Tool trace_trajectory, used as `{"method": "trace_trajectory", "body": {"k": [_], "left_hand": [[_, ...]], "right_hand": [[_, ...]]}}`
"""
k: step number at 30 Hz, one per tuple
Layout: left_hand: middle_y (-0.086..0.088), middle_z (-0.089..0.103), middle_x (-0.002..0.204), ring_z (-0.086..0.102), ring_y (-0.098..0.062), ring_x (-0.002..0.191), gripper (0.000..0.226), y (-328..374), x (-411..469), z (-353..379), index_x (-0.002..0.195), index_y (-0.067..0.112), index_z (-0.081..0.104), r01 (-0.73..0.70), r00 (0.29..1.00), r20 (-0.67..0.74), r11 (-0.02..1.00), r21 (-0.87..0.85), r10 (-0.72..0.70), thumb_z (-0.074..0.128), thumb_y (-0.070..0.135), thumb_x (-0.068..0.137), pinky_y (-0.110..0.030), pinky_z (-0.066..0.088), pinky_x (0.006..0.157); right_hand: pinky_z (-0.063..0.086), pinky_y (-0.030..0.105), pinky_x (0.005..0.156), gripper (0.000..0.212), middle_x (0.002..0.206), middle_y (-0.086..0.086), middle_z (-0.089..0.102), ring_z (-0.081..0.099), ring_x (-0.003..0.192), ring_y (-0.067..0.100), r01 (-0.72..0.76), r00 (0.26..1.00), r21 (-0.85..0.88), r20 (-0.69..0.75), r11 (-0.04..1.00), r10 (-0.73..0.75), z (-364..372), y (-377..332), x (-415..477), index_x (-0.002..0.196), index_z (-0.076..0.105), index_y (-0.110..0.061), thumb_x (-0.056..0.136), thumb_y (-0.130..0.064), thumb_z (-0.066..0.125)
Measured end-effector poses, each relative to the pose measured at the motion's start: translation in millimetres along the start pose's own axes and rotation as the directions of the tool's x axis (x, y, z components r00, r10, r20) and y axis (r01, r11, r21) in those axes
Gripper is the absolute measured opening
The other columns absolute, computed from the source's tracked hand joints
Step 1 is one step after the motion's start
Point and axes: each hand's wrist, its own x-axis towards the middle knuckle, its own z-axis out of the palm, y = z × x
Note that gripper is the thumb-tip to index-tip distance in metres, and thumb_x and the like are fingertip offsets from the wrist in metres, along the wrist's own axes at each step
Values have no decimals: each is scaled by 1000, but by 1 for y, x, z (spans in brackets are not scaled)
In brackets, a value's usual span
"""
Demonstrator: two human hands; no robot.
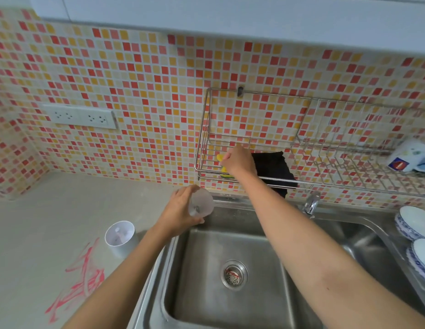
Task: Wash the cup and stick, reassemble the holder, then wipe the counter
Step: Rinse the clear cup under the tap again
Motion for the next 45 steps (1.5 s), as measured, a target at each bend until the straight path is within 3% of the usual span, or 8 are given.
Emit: {"method": "trace_trajectory", "body": {"k": [4,9,14,20,25,32,36,45], "left_hand": [[6,47,140,43,-16,124,88,2,-3,8,136,28,37,-10,1000,9,1000,1,10,87,32,65,-39,44,106],[1,45,142,38,-22,129,85,1,-6,26,139,24,36,-31,999,29,998,56,29,81,32,68,-40,40,108],[1,55,131,50,-26,120,87,10,-3,67,132,26,41,-26,993,119,997,69,17,77,49,56,-45,45,98],[15,59,117,56,-19,103,84,63,17,137,112,30,49,-43,964,261,997,-71,60,73,73,44,-41,49,89],[14,57,119,51,-15,110,95,107,33,184,122,28,50,-28,950,304,990,-138,69,74,77,45,-37,44,97],[-3,51,129,42,-23,114,79,147,53,214,131,14,40,-70,950,298,995,-75,89,82,32,67,-33,38,97],[3,52,128,45,-21,115,81,151,57,226,130,18,42,-60,942,325,995,-83,84,83,38,64,-32,40,97],[9,63,119,59,-13,109,83,165,60,232,123,23,48,99,974,220,979,-181,-58,83,59,56,-26,45,88]], "right_hand": [[39,24,46,38,51,-4,49,47,44,11,79,996,46,-41,996,-77,-10,-4,-18,53,52,-20,91,-23,58],[41,17,90,19,109,-1,69,57,103,13,356,879,224,-409,907,-244,-17,14,-77,105,72,-14,89,-21,62],[48,26,85,20,95,0,69,62,92,15,397,763,318,-636,861,-117,-11,100,-149,95,72,-8,86,-14,56],[51,36,87,30,103,7,70,64,97,27,-235,876,391,-312,890,368,10,250,-149,108,68,-13,80,-8,59],[23,35,116,77,159,8,15,24,144,27,-484,871,205,205,851,447,10,325,-110,152,8,-9,90,-12,55],[44,40,99,80,157,5,25,42,131,33,-281,881,76,416,957,226,13,352,-80,150,11,-34,86,-2,48],[23,50,116,64,156,3,24,15,146,28,-8,910,-25,415,1000,18,21,360,-73,143,31,-27,89,0,52],[13,28,116,48,156,0,27,12,147,20,-52,917,83,399,995,15,33,370,-60,145,37,-23,99,-17,48]]}}
